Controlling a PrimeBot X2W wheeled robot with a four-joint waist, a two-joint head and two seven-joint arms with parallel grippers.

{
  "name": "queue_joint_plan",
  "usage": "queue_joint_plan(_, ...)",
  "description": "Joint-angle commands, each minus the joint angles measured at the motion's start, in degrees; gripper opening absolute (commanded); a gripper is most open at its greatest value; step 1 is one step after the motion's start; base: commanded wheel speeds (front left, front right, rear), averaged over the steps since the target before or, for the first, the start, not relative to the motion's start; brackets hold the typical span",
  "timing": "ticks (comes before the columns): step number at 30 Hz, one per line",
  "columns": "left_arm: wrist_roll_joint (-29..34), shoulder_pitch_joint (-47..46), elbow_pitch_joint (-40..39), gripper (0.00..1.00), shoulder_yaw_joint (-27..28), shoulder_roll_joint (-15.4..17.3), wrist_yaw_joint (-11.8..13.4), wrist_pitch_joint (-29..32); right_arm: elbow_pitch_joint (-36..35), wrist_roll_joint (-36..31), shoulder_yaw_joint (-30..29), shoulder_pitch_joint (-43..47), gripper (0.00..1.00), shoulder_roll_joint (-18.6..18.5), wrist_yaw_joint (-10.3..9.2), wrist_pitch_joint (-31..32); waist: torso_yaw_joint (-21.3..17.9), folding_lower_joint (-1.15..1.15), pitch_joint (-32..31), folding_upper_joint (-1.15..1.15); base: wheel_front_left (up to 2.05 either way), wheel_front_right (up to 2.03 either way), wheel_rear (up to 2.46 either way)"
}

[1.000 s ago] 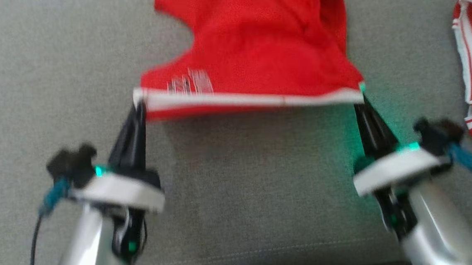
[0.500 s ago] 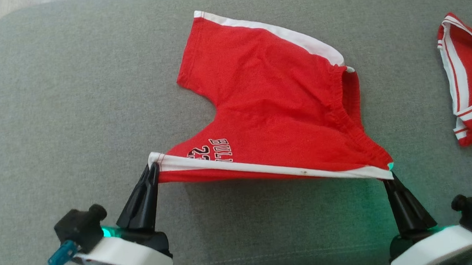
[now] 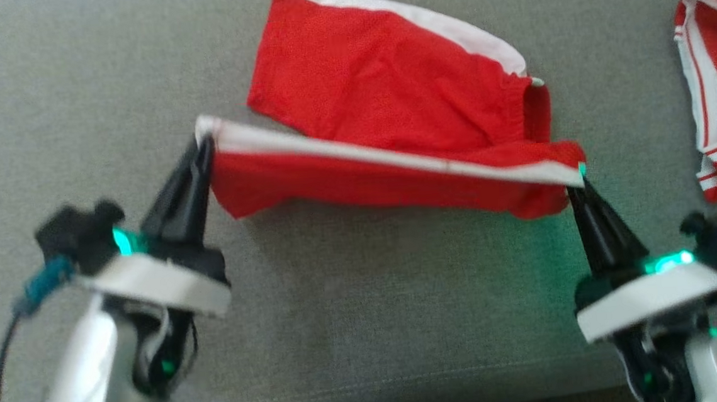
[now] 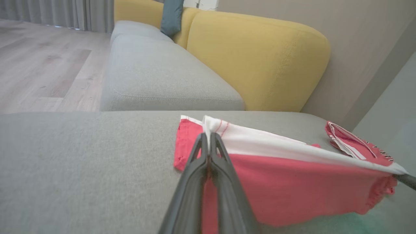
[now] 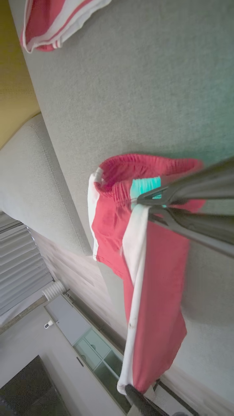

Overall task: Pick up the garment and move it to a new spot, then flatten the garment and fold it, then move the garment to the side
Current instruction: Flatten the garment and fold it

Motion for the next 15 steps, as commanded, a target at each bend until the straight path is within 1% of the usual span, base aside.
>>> queue_joint_plan(1,-0.33,-3.72,-0.74,0.0,1.95,1.98,-0.24,0.24,-1.39,0.61,1.33,-2.38,0.0,-0.51,-0.04,-0.45,-0.54,0.0,2.05,0.0,0.0,0.0,0.0)
queue_joint_plan(5,-1.38,-13.07,4.8,0.0,-0.75,4.66,-1.06,2.01,1.49,0.49,1.8,-8.84,0.0,-0.5,-0.04,-0.22,-1.62,0.0,5.44,0.0,0.0,0.0,0.0)
queue_joint_plan(9,-3.55,-22.87,11.12,0.0,-4.35,7.48,-1.28,2.58,5.06,2.02,2.6,-15.4,0.0,-0.5,-0.04,-0.99,-3.26,0.0,8.58,0.0,0.0,0.0,0.0)
queue_joint_plan(15,-9.27,-35.98,21.35,0.0,-10.61,9.74,-1.31,2.26,11.19,3.69,4.17,-23.59,0.0,-0.5,-0.04,-2.68,-5.26,0.0,12.12,0.0,0.0,0.0,0.0)
